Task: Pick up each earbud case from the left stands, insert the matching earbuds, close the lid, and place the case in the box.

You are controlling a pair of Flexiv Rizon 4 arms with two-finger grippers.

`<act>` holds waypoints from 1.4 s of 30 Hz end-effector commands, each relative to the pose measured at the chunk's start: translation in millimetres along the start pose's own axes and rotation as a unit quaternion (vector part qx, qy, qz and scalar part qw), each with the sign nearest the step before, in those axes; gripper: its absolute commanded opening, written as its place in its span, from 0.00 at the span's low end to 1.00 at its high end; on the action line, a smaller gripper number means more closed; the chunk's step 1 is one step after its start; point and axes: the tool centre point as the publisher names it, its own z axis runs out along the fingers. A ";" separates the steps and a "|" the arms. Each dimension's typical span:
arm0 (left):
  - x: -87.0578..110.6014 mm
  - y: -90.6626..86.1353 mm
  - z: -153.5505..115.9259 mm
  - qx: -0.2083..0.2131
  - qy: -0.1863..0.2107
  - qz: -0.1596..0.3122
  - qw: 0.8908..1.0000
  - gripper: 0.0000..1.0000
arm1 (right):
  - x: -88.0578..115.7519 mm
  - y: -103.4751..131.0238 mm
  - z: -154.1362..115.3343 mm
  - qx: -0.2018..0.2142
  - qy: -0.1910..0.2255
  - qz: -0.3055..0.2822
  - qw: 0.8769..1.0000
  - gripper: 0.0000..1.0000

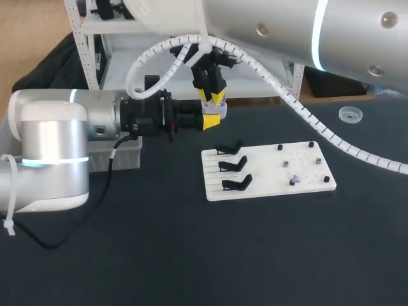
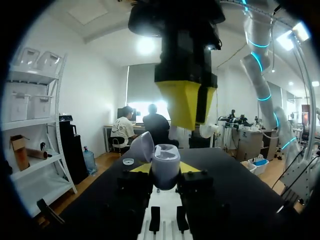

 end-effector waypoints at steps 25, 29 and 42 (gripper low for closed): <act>0.6 -0.6 0.0 -0.001 -0.001 0.001 1.000 0.00 | -8.3 1.6 13.4 0.006 0.006 0.013 1.000 0.00; 0.6 -0.6 0.0 -0.001 -0.001 0.001 1.000 0.00 | -8.9 2.3 15.1 0.007 0.007 0.011 1.000 0.00; 0.6 -0.6 0.0 -0.001 -0.001 0.001 1.000 0.00 | -9.1 3.9 21.5 0.010 0.010 0.010 1.000 0.00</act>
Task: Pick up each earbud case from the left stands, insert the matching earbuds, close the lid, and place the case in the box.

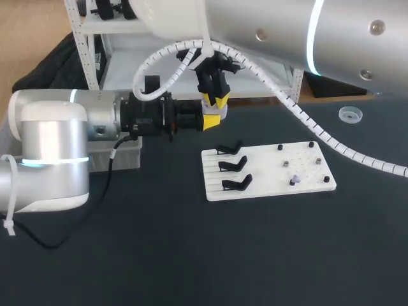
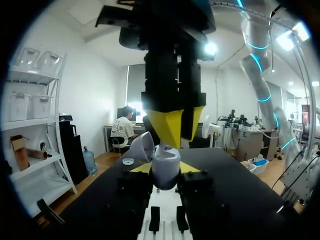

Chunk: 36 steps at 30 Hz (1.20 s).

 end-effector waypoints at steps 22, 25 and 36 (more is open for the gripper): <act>0.5 -0.1 -0.4 -0.002 -0.001 0.001 1.000 0.00 | 5.2 -8.0 -11.3 -0.020 -0.002 -0.012 1.000 0.32; 0.5 -0.1 -0.4 -0.002 -0.001 0.001 1.000 0.00 | 9.3 -21.5 -20.5 -0.053 -0.004 -0.029 0.998 0.33; 0.5 -0.1 -0.4 -0.002 -0.001 0.001 1.000 0.00 | 18.5 -79.5 -25.9 -0.165 -0.008 -0.126 0.978 0.34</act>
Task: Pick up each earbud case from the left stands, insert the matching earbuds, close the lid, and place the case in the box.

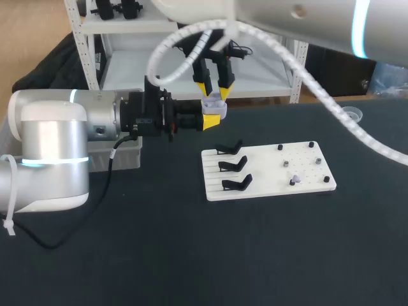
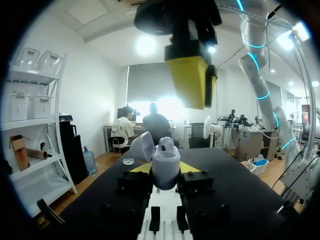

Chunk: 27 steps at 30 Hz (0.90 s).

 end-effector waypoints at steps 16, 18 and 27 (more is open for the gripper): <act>0.5 -0.5 0.0 -0.001 -0.001 0.000 1.000 0.00 | 27.7 -106.9 11.3 -0.148 -0.041 -0.044 0.987 1.00; 0.5 -0.5 0.0 -0.001 -0.001 0.000 1.000 0.00 | 27.7 -106.9 11.3 -0.148 -0.041 -0.044 0.987 1.00; 0.5 -0.5 0.0 -0.001 -0.001 0.000 1.000 0.00 | 27.7 -106.9 11.3 -0.148 -0.041 -0.044 0.987 1.00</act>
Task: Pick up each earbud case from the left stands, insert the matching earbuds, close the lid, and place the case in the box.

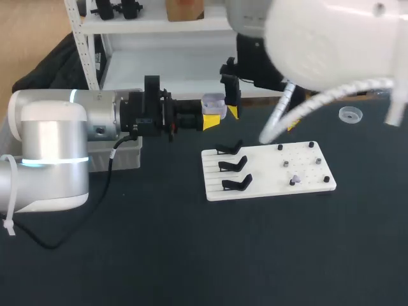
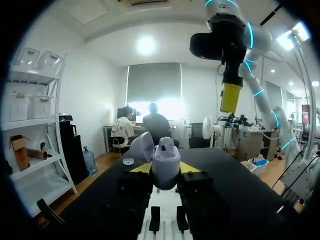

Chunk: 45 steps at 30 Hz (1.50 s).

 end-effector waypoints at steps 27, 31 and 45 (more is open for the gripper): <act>0.5 -0.5 0.1 -0.001 -0.001 0.000 1.000 0.00 | 24.1 -88.5 104.8 -0.223 0.015 -0.055 0.973 1.00; 0.5 -0.5 0.1 -0.001 -0.001 0.000 1.000 0.00 | 24.1 -88.5 104.8 -0.223 0.015 -0.055 0.973 1.00; 0.5 -0.5 0.1 -0.001 -0.001 0.000 1.000 0.00 | 24.1 -88.5 104.8 -0.223 0.015 -0.055 0.973 1.00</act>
